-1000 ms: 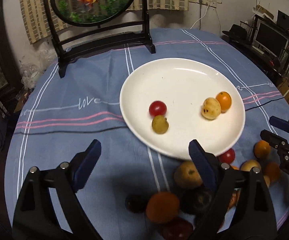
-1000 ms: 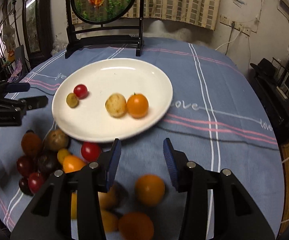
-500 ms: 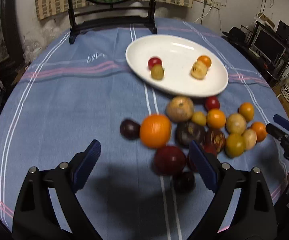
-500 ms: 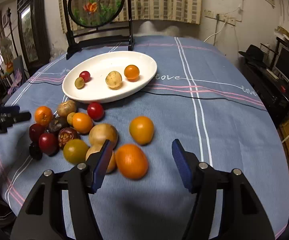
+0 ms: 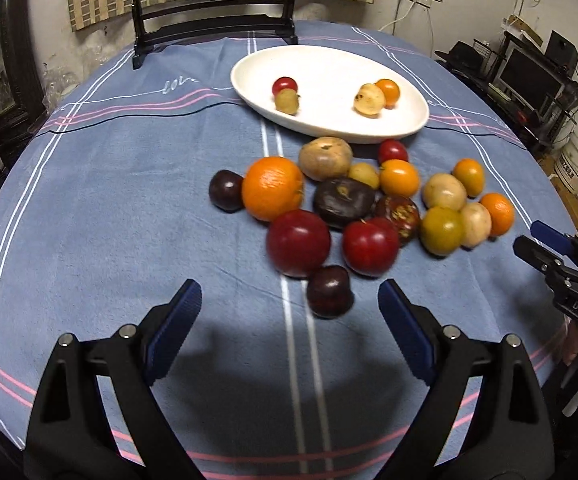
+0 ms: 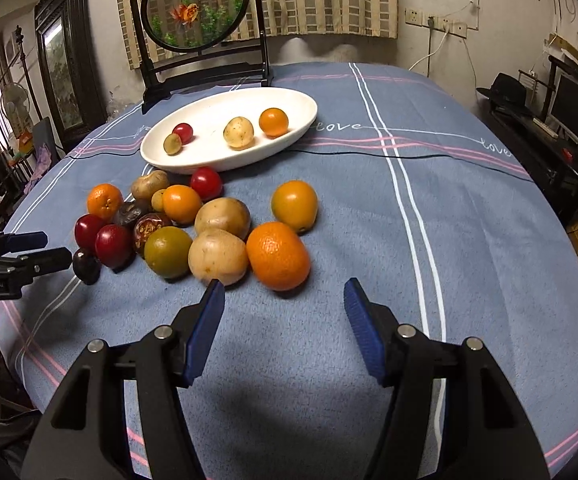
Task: Organize fruits
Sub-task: 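Grasp a dark purple plum with the left tool while the right tool grasps a tangerine, then place the plum and tangerine on the white plate and open both tools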
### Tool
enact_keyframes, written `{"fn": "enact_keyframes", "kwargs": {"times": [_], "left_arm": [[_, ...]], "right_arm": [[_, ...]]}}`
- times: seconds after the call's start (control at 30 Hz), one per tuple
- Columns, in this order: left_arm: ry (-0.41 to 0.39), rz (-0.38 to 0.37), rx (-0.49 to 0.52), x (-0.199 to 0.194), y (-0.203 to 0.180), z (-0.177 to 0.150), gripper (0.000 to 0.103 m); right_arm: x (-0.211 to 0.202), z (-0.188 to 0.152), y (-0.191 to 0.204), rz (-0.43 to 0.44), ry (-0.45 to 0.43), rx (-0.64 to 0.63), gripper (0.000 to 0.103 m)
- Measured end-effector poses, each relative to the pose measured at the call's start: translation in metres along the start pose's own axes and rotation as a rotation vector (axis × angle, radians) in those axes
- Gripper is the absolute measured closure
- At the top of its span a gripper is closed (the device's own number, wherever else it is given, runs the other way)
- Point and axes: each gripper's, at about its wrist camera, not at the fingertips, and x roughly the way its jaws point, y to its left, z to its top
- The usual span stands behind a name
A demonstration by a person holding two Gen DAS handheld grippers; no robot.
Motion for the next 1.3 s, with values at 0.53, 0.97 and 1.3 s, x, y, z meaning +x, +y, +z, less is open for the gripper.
{"fn": "enact_keyframes", "kwargs": {"times": [0.53, 0.97, 1.3], "left_arm": [[0.063, -0.061, 0.030, 0.029, -0.015, 0.000, 0.074], [0.067, -0.097, 0.018, 0.028, -0.006, -0.002, 0.074], [0.059, -0.104, 0.026, 0.026, -0.007, -0.002, 0.074]], "right_arm": [[0.008, -0.002, 0.001, 0.010, 0.025, -0.035, 0.040], [0.037, 0.026, 0.010, -0.090, 0.083, -0.132, 0.040], [0.044, 0.031, 0.011, -0.010, 0.077, -0.136, 0.067]]}}
